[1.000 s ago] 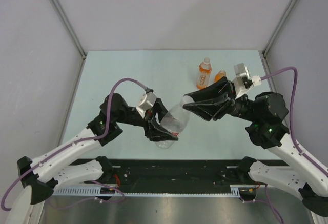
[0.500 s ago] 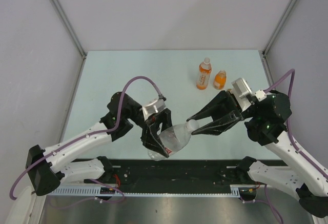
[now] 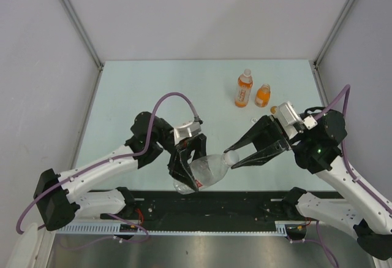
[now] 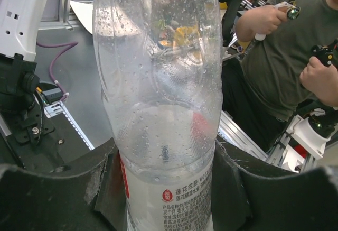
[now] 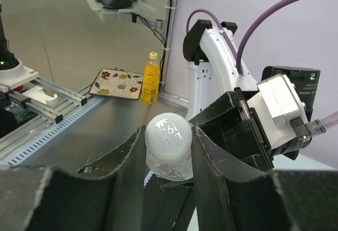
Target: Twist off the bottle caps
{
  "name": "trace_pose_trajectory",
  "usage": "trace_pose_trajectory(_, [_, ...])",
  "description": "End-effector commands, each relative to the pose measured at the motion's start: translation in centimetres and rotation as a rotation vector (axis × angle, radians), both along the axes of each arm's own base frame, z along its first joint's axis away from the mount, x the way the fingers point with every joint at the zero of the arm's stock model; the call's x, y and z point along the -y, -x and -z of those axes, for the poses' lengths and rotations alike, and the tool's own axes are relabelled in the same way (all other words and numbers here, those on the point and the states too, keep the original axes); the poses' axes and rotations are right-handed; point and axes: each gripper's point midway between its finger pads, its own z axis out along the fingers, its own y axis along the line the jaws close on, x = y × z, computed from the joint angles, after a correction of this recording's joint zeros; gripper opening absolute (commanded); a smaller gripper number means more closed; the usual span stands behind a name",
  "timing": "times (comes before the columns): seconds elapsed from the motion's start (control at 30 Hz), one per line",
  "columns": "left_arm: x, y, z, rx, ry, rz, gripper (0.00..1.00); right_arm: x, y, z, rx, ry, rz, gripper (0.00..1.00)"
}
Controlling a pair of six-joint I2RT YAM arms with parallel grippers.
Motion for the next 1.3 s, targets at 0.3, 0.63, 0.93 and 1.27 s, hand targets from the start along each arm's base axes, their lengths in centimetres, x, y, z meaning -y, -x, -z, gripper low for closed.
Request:
trace_pose_trajectory(0.3, [1.8, -2.7, -2.8, 0.184, 0.143, -0.23, 0.0, 0.6, -2.4, 2.0, -0.201, 0.132, 0.107, 0.79])
trace_pose_trajectory(0.63, [3.0, -9.2, -3.2, 0.261, 0.117, -0.685, 0.0, 1.6, -9.8, 1.1, -0.363, 0.049, 0.548, 1.0])
trace_pose_trajectory(0.93, [-0.5, -18.5, -2.0, 0.306, 0.025, -1.301, 0.0, 3.6, -12.5, -0.1, -0.43, -0.051, 0.774, 1.0])
trace_pose_trajectory(1.27, [-2.6, -20.6, 1.0, 0.508, -0.126, -1.591, 0.0, 5.0, -16.3, -2.8, -0.735, -0.256, 0.927, 0.99])
